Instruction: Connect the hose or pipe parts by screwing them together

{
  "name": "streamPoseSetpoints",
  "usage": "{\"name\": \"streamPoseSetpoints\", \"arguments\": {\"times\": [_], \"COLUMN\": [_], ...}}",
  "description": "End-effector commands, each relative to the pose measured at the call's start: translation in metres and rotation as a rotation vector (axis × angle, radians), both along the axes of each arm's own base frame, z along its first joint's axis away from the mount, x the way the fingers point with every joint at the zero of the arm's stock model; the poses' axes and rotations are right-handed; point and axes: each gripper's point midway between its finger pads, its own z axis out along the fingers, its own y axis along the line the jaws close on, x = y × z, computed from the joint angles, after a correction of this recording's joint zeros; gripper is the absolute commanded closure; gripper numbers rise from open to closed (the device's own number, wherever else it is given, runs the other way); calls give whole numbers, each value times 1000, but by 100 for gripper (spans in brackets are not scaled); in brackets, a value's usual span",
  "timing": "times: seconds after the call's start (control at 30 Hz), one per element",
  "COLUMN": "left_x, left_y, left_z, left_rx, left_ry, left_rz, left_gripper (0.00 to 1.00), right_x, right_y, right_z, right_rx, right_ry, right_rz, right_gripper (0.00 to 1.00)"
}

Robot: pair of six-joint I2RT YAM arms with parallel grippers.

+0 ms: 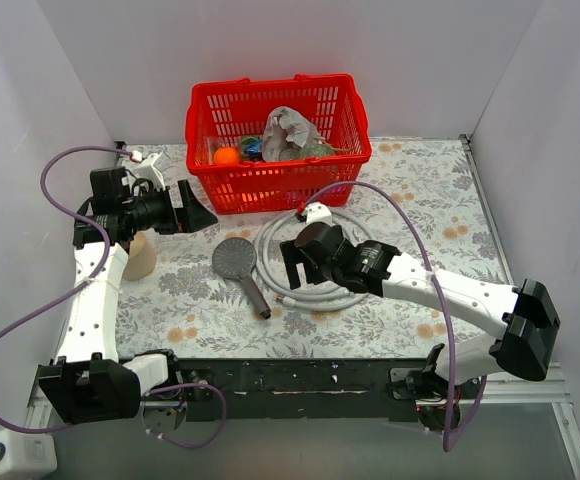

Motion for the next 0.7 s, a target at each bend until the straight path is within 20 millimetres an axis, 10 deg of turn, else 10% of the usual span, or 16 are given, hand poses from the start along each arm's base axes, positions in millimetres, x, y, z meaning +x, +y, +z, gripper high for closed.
{"name": "streamPoseSetpoints", "arguments": {"times": [0.0, 0.67], "left_x": [-6, 0], "left_y": [-2, 62], "left_z": [-5, -54], "left_rx": [-29, -110], "left_ry": [45, 222], "left_rz": [-6, 177], "left_gripper": [2, 3], "right_x": [-4, -62], "right_y": [15, 116], "right_z": [-2, -96], "right_rx": [32, -224], "right_ry": [0, 70], "right_rz": [66, 358], "right_gripper": [2, 25]}}
